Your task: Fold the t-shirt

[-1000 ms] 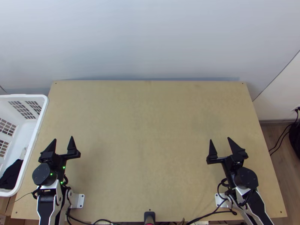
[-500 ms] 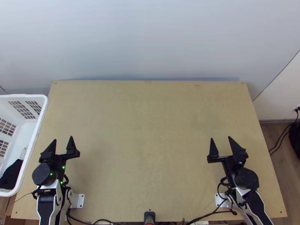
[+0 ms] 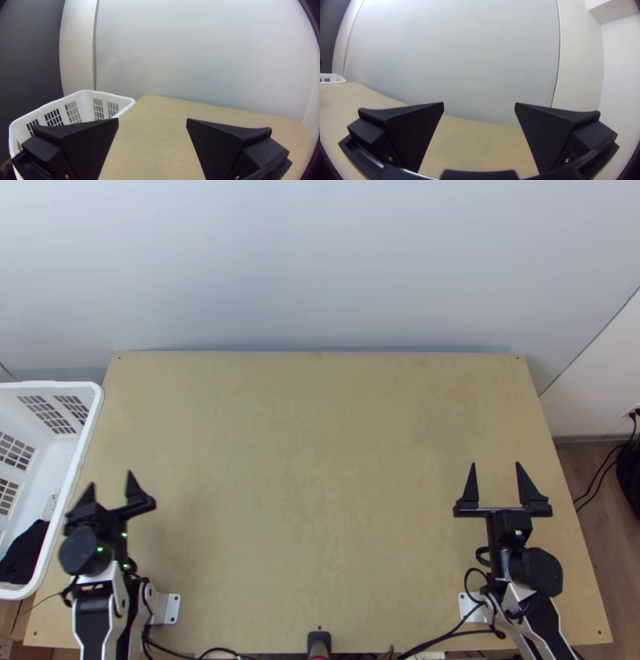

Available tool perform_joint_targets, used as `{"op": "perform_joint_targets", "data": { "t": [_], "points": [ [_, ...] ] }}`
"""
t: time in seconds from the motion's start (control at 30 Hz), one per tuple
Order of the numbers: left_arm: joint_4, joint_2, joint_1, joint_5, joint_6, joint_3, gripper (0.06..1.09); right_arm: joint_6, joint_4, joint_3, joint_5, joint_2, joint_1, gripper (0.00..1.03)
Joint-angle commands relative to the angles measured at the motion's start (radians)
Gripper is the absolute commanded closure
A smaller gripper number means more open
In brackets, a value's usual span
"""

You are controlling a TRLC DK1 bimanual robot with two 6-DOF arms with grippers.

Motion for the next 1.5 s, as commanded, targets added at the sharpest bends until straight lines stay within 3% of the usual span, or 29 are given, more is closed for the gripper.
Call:
{"op": "perform_joint_targets", "data": {
  "t": [0.0, 0.17, 0.3, 0.57, 0.7, 0.93, 1.27, 1.47],
  "points": [
    [-0.057, 0.179, 0.044, -0.05, 0.013, 0.179, 0.1, -0.154, 0.108, 0.019, 0.01, 0.001, 0.045, 0.04],
    [-0.074, 0.389, 0.102, -0.055, 0.014, 0.398, 0.1, -0.186, 0.071, 0.068, 0.011, 0.035, 0.046, 0.04],
    [-0.163, 0.575, 0.176, -0.056, 0.007, 0.588, 0.1, -0.095, -0.004, 0.184, 0.039, 0.195, 0.026, 0.04],
    [-0.149, 0.736, 0.36, -0.049, -0.029, 0.748, 0.1, 0.176, -0.264, 0.471, 0.08, 0.558, -0.024, 0.04],
    [-0.181, 0.851, 0.512, 0.025, -0.055, 0.814, 0.1, 0.259, -0.281, 0.494, 0.082, 0.604, -0.014, 0.04],
    [-0.198, 1.031, 0.704, 0.114, -0.095, 0.889, 0.1, 0.274, -0.285, 0.479, 0.166, 0.6, 0.124, 0.04],
    [-0.246, 1.308, 0.862, 0.177, -0.222, 1.004, 0.1, 0.256, -0.288, 0.473, 0.185, 0.609, 0.114, 0.04],
    [-0.297, 1.517, 0.9, 0.212, -0.404, 1.056, 0.1, 0.236, -0.284, 0.467, 0.206, 0.643, 0.118, 0.04]
  ]
}}
